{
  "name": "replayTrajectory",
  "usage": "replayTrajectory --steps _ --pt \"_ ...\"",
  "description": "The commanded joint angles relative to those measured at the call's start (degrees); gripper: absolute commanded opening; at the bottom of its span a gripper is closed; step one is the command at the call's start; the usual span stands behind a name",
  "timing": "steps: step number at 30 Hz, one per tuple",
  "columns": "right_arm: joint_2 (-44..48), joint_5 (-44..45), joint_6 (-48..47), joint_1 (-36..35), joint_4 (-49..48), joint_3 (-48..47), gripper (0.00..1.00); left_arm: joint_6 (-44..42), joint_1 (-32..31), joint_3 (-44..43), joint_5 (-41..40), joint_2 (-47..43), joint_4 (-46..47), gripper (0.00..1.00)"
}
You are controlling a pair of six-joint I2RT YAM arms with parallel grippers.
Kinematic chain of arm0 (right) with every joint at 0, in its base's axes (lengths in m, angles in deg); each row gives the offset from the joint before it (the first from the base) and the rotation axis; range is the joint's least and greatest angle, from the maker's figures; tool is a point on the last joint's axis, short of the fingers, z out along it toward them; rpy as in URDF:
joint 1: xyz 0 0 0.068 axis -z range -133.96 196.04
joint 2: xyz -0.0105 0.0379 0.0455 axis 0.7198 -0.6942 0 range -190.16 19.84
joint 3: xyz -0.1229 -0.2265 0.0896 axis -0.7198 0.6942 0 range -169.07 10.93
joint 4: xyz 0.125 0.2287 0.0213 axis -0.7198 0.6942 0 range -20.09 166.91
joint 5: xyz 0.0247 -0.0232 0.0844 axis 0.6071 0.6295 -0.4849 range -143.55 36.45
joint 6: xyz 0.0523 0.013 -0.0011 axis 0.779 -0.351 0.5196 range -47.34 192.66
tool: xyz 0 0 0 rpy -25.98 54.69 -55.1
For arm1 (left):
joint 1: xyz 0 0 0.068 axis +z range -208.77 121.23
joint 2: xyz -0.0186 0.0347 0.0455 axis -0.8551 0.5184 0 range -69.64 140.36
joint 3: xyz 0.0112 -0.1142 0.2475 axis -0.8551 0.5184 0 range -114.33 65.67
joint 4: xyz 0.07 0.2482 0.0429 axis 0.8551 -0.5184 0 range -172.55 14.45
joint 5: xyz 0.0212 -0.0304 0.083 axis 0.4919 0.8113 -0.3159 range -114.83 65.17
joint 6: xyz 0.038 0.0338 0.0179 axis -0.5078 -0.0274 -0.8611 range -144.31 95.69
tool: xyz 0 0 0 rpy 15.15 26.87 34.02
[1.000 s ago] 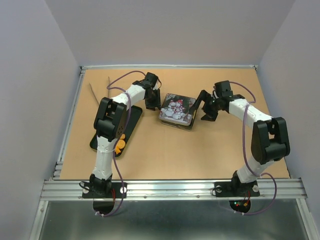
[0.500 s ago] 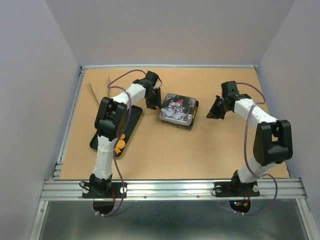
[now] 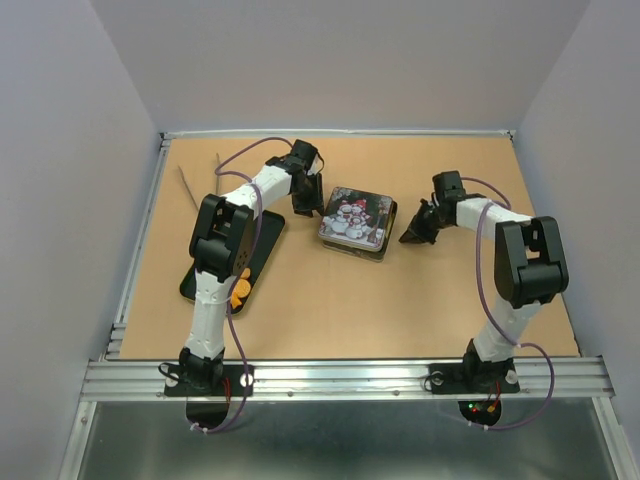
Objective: Pack the cookies
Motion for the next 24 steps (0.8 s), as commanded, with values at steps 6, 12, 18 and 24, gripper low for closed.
replayTrajectory --steps 6,12,18,24 --pt "-3.9 -4.7 1.7 -0.3 -5.5 -2.7 0.00 2.2 -0.6 -5.4 -0.6 -0.2 -3.1 0.45" --pt "-4.9 -5.2 2.1 -0.5 -6.6 -2.1 0.00 2.6 -1.0 -6.7 -1.6 0.6 -4.5 0.45" --pt "-5.9 -5.7 2.7 -0.6 -7.3 -2.5 0.00 3.4 -2.1 -8.2 -0.4 1.3 -4.6 0.45" --pt "-6.9 -6.2 2.8 -0.8 -7.6 -3.6 0.00 4.0 -2.8 -10.5 -0.3 2.0 -5.8 0.45"
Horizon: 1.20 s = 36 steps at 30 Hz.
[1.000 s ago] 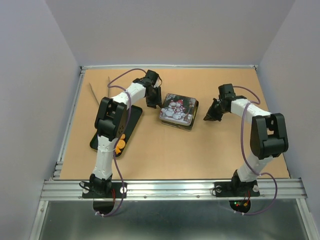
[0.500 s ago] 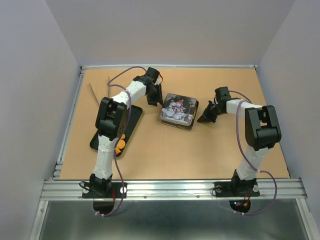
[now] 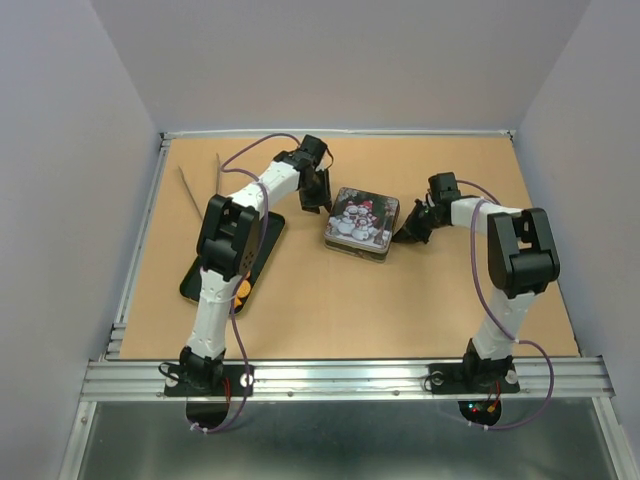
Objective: Pack the cookies
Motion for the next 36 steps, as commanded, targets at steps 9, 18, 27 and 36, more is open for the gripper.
replayTrajectory --steps 9,18,27,36 --pt "-2.1 -1.0 0.2 -0.5 -2.2 -3.3 0.00 1.2 -1.3 -5.3 -1.5 -0.7 -3.1 0.45" --pt "-3.4 -2.2 -0.7 -0.6 -2.9 -4.5 0.00 1.1 -1.6 -5.1 -2.3 -0.9 -3.6 0.45" --pt "-0.1 5.4 -3.3 0.4 1.9 -5.8 0.00 1.1 -1.6 -7.2 -2.5 -0.5 -4.6 0.45" --pt "8.0 15.8 -8.6 3.5 10.2 -13.5 0.00 0.6 -1.6 -7.1 -2.3 -0.9 -4.8 0.45"
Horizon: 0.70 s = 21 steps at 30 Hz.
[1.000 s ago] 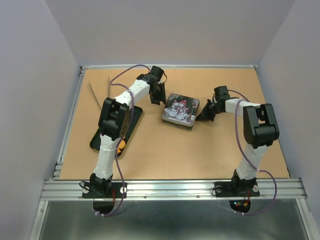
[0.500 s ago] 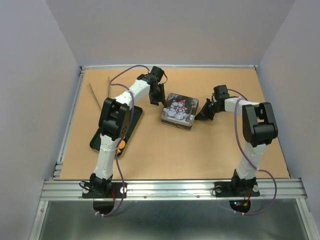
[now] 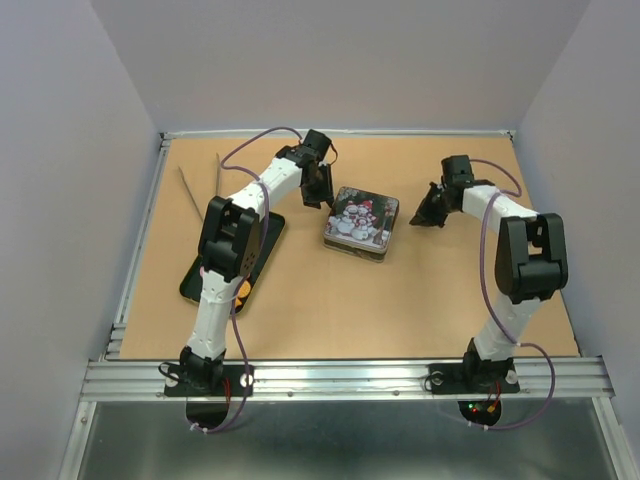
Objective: Pack the cookies
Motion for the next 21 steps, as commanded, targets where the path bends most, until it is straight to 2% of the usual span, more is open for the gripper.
replayTrajectory --steps 1,4,5,12,17,21 --pt "6.3 4.5 -3.4 1.2 3.6 -8.7 0.00 -0.1 -0.4 -2.4 0.8 -1.0 -1.0 0.45" --pt "6.2 -2.2 -2.2 1.1 2.9 -10.9 0.00 -0.3 -0.4 -2.3 0.2 -1.2 -1.3 0.46" --pt "6.2 -7.4 -1.4 1.1 2.0 -11.6 0.00 -0.6 -0.4 -2.2 -0.4 -1.4 -1.4 0.46" --pt "3.7 -21.7 3.1 1.2 -5.0 -13.9 0.00 -0.7 -0.4 -1.2 0.2 -1.7 -0.8 0.46" --pt "1.3 -27.6 6.1 1.0 -10.7 -11.0 0.00 -0.9 -0.4 -0.9 0.2 -2.2 -0.8 0.46" --pt "-3.1 -30.7 4.4 1.0 -11.4 -9.6 0.00 -1.0 -0.4 0.1 -0.1 -2.7 -0.5 0.46"
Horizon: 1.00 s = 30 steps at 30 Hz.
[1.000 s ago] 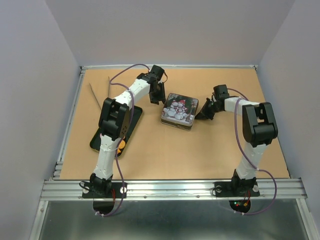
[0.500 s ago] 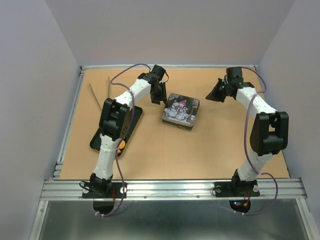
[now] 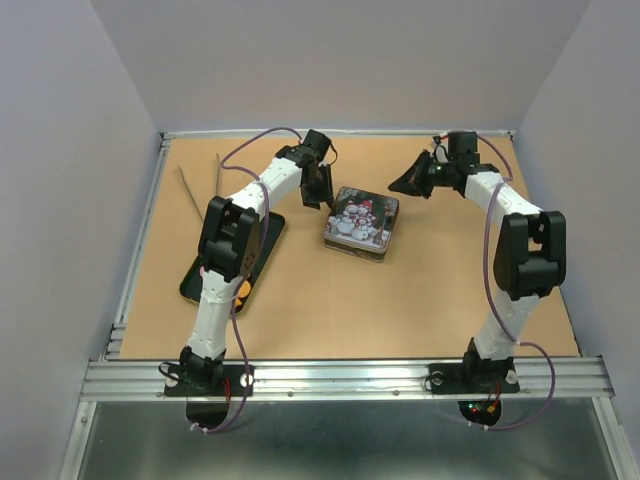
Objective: Pack the cookies
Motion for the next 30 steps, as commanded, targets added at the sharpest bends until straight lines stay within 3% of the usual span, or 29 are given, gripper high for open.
replayTrajectory --steps 1,5,11,24,30 --pt "-4.4 -5.0 -1.4 -0.1 -3.9 2.6 0.00 -0.9 -0.4 0.5 0.0 -2.6 0.0 0.46" --pt "-3.2 3.9 -1.0 2.1 -2.7 10.6 0.00 -1.1 -0.4 0.1 -0.4 -2.9 -0.5 0.46" --pt "-5.4 5.1 -1.2 2.6 -3.1 15.9 0.01 -1.4 -0.4 0.1 -1.4 -2.8 -1.4 0.46" --pt "-5.0 6.1 -0.1 3.6 -2.8 14.2 0.00 -1.7 0.1 -4.1 -4.3 -2.3 -4.3 0.46" --pt "-1.1 6.5 -0.4 3.6 0.6 7.4 0.00 -1.9 1.8 -3.7 -7.1 -5.1 -4.8 0.47"
